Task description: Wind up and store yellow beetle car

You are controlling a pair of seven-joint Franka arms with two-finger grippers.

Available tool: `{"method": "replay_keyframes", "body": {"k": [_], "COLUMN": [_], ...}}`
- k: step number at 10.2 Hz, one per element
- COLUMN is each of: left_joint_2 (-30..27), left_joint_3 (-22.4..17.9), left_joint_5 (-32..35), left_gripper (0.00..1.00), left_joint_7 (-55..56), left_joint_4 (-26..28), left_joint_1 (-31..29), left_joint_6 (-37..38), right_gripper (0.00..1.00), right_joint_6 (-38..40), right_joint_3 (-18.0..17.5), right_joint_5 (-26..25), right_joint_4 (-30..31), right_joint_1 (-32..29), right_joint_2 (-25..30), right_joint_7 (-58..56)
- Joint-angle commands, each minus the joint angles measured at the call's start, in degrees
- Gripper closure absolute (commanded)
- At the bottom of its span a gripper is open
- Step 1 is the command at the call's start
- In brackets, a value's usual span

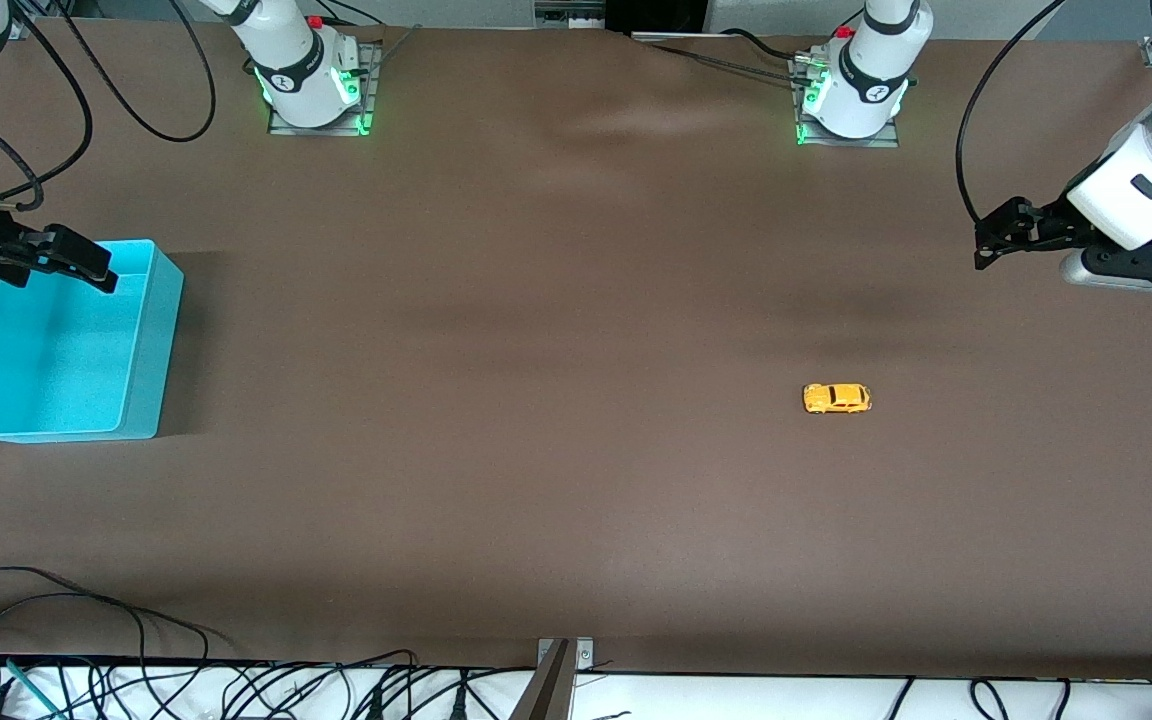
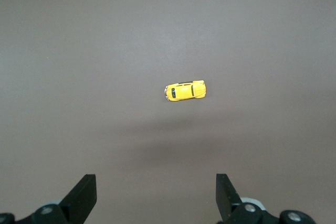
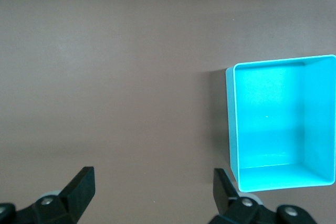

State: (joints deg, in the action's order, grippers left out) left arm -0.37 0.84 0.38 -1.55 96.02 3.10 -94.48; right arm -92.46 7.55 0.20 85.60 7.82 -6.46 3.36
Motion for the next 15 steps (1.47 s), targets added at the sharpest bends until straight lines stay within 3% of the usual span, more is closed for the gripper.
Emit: {"method": "replay_keyframes", "body": {"k": [1, 15], "left_joint_2": [0.5, 0.5], "left_joint_3": [2.1, 2.4], "left_joint_5": [-1.3, -1.5], "left_gripper": [0.0, 0.0], "left_joint_7": [-1.0, -0.9], "left_joint_4": [-1.5, -1.6], "left_joint_1": [-2.1, -2.2], "left_joint_6": [1.1, 1.3], "right_gripper": [0.0, 0.0], "right_joint_6": [0.4, 0.6], "right_joint_3": [0.1, 0.1], "right_joint_5": [-0.3, -0.3], "right_joint_4": [0.4, 0.2], "right_joint_1": [0.1, -0.1], "right_joint_2": [0.5, 0.2], "right_joint_7": [0.6, -0.1]}}
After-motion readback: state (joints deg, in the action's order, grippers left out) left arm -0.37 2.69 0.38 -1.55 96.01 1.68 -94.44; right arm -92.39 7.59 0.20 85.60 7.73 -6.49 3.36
